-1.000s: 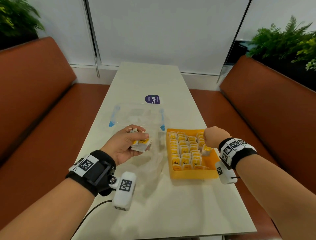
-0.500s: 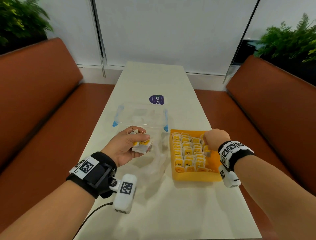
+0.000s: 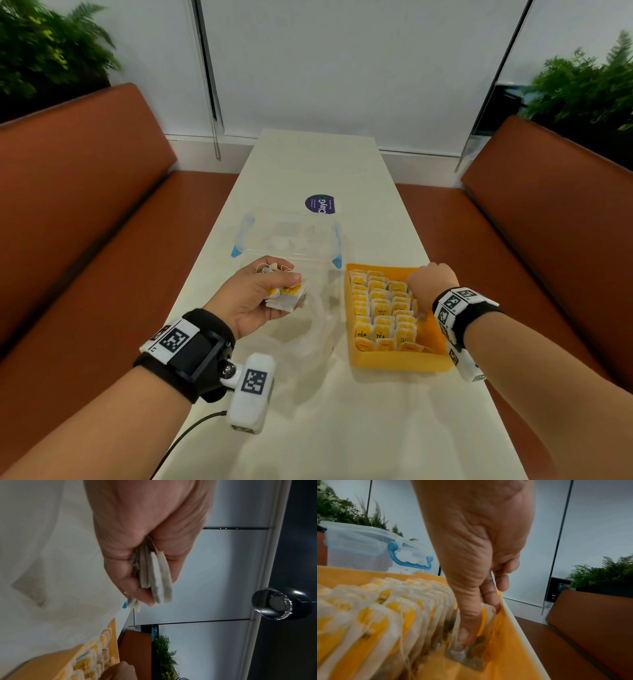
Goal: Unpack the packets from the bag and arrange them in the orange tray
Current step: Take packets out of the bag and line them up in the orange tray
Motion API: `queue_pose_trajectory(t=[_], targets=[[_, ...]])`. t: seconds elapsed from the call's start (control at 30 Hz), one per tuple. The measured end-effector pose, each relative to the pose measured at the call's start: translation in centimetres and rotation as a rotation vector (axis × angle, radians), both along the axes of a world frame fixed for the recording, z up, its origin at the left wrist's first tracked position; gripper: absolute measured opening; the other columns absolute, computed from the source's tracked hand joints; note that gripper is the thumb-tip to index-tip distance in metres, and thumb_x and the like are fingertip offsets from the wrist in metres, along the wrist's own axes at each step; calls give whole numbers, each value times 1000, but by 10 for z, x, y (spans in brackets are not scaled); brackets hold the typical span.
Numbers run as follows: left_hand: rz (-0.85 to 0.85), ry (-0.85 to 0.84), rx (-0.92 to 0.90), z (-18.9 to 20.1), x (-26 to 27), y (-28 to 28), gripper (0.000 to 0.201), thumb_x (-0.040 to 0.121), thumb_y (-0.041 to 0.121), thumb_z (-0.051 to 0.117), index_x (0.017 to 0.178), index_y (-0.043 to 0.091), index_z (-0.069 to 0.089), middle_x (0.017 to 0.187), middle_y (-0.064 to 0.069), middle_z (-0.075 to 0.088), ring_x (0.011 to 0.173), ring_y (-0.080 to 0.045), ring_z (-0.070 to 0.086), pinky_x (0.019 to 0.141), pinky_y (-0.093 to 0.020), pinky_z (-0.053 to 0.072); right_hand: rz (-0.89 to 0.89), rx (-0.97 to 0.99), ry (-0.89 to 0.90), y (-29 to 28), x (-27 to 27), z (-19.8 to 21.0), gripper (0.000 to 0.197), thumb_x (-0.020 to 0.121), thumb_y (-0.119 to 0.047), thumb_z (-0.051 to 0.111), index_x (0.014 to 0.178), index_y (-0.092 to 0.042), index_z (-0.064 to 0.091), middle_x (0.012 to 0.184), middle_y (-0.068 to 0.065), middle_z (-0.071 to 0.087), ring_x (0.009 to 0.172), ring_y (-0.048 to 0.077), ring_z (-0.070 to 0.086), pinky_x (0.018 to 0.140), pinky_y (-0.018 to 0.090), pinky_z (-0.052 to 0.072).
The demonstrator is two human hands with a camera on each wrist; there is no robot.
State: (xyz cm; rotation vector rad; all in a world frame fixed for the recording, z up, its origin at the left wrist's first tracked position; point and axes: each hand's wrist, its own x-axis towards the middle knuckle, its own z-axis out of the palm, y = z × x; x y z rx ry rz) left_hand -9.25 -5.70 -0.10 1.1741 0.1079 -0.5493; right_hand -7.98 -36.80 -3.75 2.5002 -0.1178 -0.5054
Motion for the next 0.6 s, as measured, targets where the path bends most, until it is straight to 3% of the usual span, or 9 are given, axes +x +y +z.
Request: queue_pose_trajectory(t=[0.17,0.3,0.4,0.53,0.6], targets=[[5,-3,-3,1,-1,1,20,78,-5,68,81,13,59,93,-18,64,74,-39,68,60,-32,55,21,-26,-8,5,3,2,27,78,-40,73,89,-19,61,93,-2,64,90,19,60,72,29,42],[12,-4,-4,1,-1,3,20,78,-5,68,82,12,60,94,-18,65,75,-39,68,64,-35,55,33,-36,-38,4,2,3,15,84,-29,67,94,-19,62,92,-2,63,88,20,60,71,29,42],[12,-10,-1,1,-1,4,20,79,-6,67,82,12,60,94,-17,65,75,-39,68,63,-34,55,42,-34,-64,4,4,3,2,88,-20,60,86,-19,59,85,-2,61,78,20,56,71,28,44],[16,-4,-11,0,0,3,20,78,-6,68,81,12,60,94,-18,65,78,-40,68,63,-35,56,35,-25,-66,4,4,5,4,87,-21,61,89,-18,61,79,-2,58,78,19,56,74,29,47],[14,-1,-15,0,0,2,19,77,-4,69,82,12,60,94,-19,66,79,-41,68,66,-36,55,9,8,-45,4,4,10,17,82,-28,68,95,-19,62,83,-2,60,83,19,59,74,29,47]])
